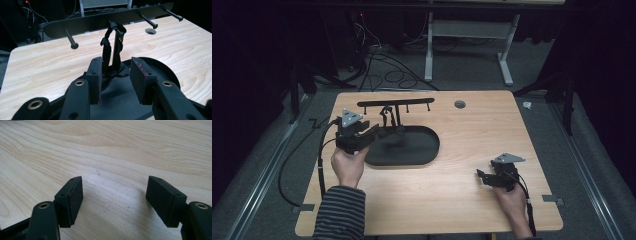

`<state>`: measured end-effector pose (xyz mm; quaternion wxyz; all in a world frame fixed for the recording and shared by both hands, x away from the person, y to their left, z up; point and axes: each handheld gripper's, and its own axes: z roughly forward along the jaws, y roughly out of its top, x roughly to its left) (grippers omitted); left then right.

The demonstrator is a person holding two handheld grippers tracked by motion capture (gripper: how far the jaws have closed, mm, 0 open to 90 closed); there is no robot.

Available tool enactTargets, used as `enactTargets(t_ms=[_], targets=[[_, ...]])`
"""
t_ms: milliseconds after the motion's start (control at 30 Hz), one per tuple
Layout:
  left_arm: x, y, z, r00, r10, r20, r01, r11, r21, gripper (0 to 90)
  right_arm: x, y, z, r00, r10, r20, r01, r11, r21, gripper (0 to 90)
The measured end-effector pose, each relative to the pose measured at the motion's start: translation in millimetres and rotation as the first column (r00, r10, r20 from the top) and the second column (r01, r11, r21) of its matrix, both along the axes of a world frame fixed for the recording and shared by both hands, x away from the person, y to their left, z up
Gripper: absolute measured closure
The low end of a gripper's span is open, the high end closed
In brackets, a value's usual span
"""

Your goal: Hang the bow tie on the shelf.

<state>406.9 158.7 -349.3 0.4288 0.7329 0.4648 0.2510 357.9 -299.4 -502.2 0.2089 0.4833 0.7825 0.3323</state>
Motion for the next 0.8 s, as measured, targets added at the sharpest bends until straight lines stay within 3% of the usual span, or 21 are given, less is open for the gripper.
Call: enactTargets(t_ms=[800], targets=[[-16.4, 8.1, -10.4, 1.0000, 0.006, -0.007, -0.006, 1.0000, -0.006, 60.9, 0.0, 0.0, 0.0, 1.0000, 0.000, 0.000, 0.000, 1.000, -0.001, 31.5]])
